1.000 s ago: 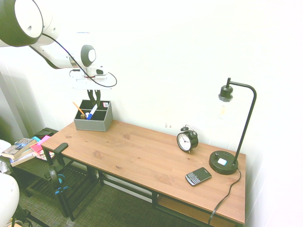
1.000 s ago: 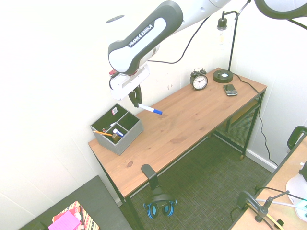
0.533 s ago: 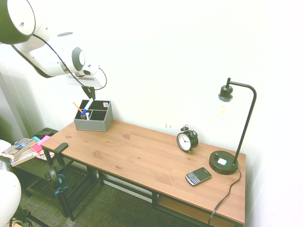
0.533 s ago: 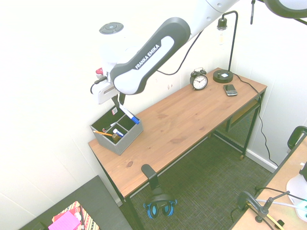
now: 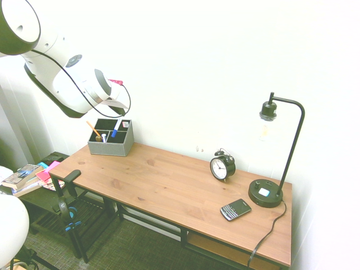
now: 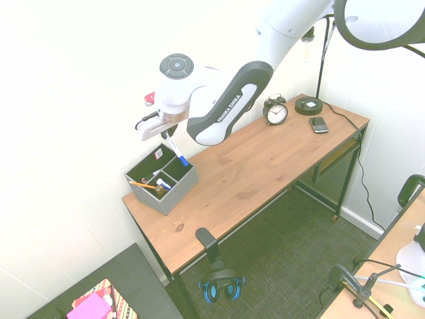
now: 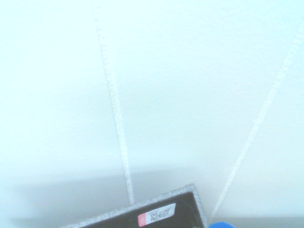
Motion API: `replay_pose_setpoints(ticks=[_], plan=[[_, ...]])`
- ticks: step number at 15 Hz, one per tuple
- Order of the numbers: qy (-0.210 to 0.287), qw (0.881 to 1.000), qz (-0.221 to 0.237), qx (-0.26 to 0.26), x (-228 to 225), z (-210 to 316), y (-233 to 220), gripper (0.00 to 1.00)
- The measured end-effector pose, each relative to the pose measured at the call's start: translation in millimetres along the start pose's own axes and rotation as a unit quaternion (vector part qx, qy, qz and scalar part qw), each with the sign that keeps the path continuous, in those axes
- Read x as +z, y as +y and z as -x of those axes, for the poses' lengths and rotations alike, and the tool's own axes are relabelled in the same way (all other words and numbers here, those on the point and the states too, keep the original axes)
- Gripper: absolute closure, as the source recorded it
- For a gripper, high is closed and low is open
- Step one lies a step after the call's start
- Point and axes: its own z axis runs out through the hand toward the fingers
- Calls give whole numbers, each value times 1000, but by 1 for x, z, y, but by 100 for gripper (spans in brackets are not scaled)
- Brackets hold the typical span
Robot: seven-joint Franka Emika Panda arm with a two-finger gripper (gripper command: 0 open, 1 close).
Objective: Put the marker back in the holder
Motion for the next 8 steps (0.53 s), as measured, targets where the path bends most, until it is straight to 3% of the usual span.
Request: replay_pose_setpoints(ticks=[8], plan=[[46,998,-47,6,9,12,11,100]])
